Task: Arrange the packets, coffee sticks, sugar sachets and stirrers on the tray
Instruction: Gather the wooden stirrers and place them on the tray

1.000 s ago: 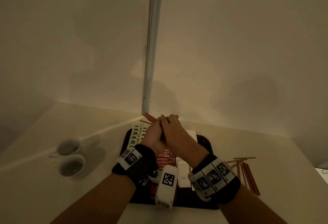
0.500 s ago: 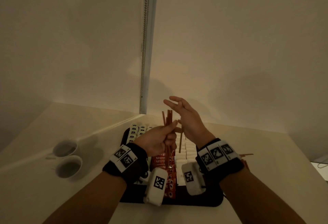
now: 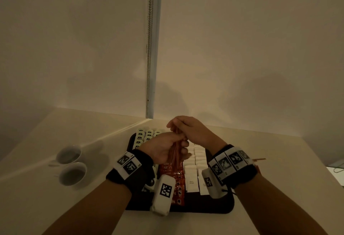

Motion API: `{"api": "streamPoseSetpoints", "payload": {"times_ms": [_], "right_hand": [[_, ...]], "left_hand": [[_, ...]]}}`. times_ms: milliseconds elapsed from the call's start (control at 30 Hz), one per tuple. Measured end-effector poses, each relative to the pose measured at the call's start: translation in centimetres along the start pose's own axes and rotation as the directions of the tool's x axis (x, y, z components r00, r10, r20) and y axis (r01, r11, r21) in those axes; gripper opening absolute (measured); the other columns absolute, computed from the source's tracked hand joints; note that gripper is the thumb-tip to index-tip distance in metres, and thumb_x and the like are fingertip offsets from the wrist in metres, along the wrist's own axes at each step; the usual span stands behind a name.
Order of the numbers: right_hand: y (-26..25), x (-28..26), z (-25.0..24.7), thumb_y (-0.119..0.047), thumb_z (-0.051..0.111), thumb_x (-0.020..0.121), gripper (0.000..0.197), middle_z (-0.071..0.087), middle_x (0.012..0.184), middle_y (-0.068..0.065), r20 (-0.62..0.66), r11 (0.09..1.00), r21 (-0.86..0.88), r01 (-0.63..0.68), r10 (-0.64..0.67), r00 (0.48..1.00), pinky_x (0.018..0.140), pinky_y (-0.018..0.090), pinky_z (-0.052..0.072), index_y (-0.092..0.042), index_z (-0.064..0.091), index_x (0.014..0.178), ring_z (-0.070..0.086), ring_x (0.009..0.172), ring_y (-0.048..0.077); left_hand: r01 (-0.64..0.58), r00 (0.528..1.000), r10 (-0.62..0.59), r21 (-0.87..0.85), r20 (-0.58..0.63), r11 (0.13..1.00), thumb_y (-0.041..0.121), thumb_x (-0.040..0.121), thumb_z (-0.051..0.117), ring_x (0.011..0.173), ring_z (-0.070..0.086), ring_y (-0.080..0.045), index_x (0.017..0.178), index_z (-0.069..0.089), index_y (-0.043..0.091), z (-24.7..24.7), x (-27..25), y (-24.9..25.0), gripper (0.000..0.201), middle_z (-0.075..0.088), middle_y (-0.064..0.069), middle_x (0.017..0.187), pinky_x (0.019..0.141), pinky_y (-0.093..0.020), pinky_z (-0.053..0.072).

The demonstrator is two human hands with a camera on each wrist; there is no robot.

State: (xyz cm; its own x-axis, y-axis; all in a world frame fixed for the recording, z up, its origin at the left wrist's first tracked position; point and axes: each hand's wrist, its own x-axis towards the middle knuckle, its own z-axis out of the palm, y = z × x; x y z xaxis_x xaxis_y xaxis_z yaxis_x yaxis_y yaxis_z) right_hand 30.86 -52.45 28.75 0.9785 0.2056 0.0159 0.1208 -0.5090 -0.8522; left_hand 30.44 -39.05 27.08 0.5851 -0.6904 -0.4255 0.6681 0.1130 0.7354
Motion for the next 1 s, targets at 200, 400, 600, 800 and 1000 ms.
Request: {"api": "streamPoseSetpoints", "payload": {"times_ms": [200,400,600,800,1000], "right_hand": [[0.4,-0.7,0.5,-0.022,0.066,0.083,0.058,0.063,0.111,0.013,-0.055,0.796,0.589,-0.141,0.214,0.975,0.089,0.035,0.049,-0.023,0.033,0.131,0.06,0.101,0.022],[-0.3,-1.4,1.0,-0.026,0.048,0.096,0.025,0.057,0.068,0.015,0.07,0.682,0.682,-0.264,0.299,0.952,0.048,0.022,0.046,-0.005,0.059,0.086,0.052,0.049,0.013],[-1.0,-0.4,1.2,-0.033,0.041,0.099,0.033,0.062,0.112,0.029,-0.152,0.789,0.608,-0.088,0.225,0.962,0.089,0.04,0.051,-0.01,0.052,0.078,0.066,0.101,0.03],[-2.9,1.3,0.9,-0.03,0.035,0.102,0.037,0.051,0.057,0.007,-0.369,0.793,0.599,0.113,0.148,0.918,0.052,0.024,0.049,-0.002,0.05,0.083,0.056,0.05,0.016],[-5.1,2.8,0.6,-0.03,0.034,0.102,0.037,0.03,0.048,-0.008,-0.473,0.655,0.701,0.283,0.129,0.872,0.035,0.017,0.02,-0.017,0.036,0.067,0.022,0.038,0.005]], "left_hand": [[-0.079,0.997,0.08,0.055,-0.002,0.995,0.019,0.101,0.041,0.041,0.028,-0.004,0.078,0.046,0.013,0.6,0.1,0.3,0.025,0.035,0.004,0.055,0.042,-0.016,0.031],[-0.095,0.995,0.1,0.147,-0.025,0.985,0.004,0.098,0.04,0.04,0.033,-0.007,0.105,0.053,0.012,1.2,0.2,1.0,0.016,0.038,-0.001,0.054,0.041,-0.02,0.036],[-0.081,0.996,0.077,0.074,0.049,0.994,0.037,0.096,0.043,0.083,0.061,-0.027,0.117,0.059,0.001,-0.5,-0.1,1.1,0.045,0.064,-0.015,0.094,0.085,-0.039,0.051],[-0.182,0.983,0.174,-0.259,-0.053,0.949,0.036,0.079,0.06,0.085,0.067,-0.026,0.111,0.063,0.007,-0.8,0.4,0.2,0.044,0.066,-0.011,0.097,0.09,-0.038,0.047],[-0.205,0.973,0.12,-0.501,-0.196,0.841,0.036,0.1,0.035,0.085,0.069,-0.029,0.102,0.063,-0.003,-1.0,0.9,-0.2,0.049,0.071,-0.018,0.095,0.092,-0.038,0.048]]}}
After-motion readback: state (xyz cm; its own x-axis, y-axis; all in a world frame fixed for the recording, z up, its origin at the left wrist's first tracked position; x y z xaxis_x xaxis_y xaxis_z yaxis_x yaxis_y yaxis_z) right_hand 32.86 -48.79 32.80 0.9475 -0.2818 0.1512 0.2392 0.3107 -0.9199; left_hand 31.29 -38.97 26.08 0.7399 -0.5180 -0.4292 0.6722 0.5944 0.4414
